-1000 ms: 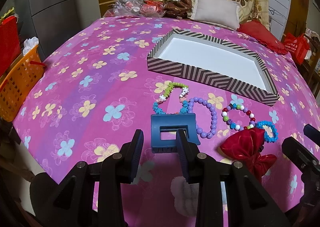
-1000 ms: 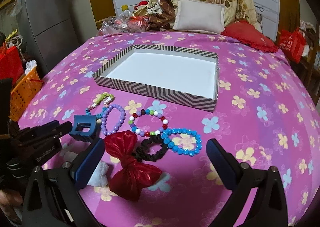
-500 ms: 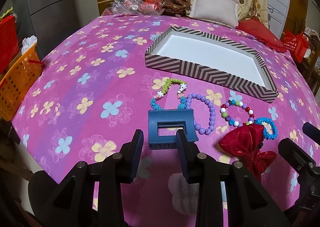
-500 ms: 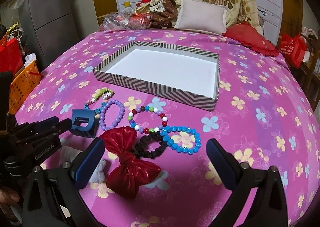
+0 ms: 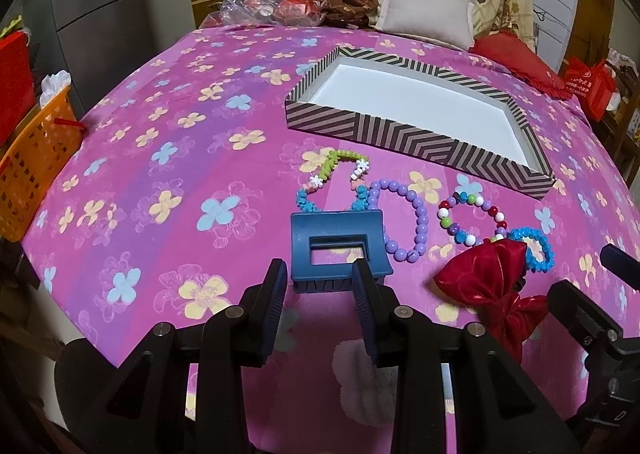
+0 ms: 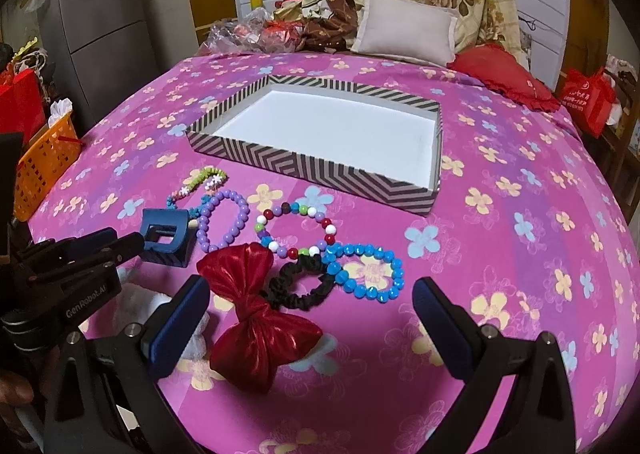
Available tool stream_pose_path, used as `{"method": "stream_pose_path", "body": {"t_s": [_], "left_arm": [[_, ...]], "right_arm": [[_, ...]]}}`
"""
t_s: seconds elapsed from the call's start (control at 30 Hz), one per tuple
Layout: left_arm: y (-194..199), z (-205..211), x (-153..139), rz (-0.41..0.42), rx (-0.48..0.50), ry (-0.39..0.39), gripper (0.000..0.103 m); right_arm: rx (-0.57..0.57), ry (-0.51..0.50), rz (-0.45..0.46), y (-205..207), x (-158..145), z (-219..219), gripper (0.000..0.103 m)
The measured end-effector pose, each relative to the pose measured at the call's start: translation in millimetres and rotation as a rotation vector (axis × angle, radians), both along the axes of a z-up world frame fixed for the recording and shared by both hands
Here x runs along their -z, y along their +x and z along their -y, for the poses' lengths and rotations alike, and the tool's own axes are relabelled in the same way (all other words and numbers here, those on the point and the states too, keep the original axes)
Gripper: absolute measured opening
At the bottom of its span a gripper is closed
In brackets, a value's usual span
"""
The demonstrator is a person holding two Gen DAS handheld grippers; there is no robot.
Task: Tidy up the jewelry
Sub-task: 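Move both tools toward the jewelry beside the striped tray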
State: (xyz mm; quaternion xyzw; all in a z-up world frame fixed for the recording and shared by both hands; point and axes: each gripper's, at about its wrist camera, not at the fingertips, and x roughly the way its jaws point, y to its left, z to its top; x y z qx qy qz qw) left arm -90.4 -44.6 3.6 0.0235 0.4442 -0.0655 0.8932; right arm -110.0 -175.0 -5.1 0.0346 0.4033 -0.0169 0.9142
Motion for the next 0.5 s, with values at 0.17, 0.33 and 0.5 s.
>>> {"method": "stream_pose_path", "body": {"t_s": [0.17, 0.33, 0.5], "left_arm": [[-0.5, 0.3, -0.5, 0.0, 0.003, -0.001, 0.032], [-1.9, 2.3, -0.8, -0.004, 0.008, -0.002, 0.032], [-3.4, 2.8, -2.0, -0.004, 0.012, -0.005, 0.032]], "right_arm": [[-0.006, -0.004, -0.004, -0.6, 1.7, -0.6, 0.103], [-0.003, 0.0, -0.006, -0.4, 1.7, -0.6, 0.103], [0.0, -0.002, -0.009, -0.8, 1.8, -0.9, 0.103]]}}
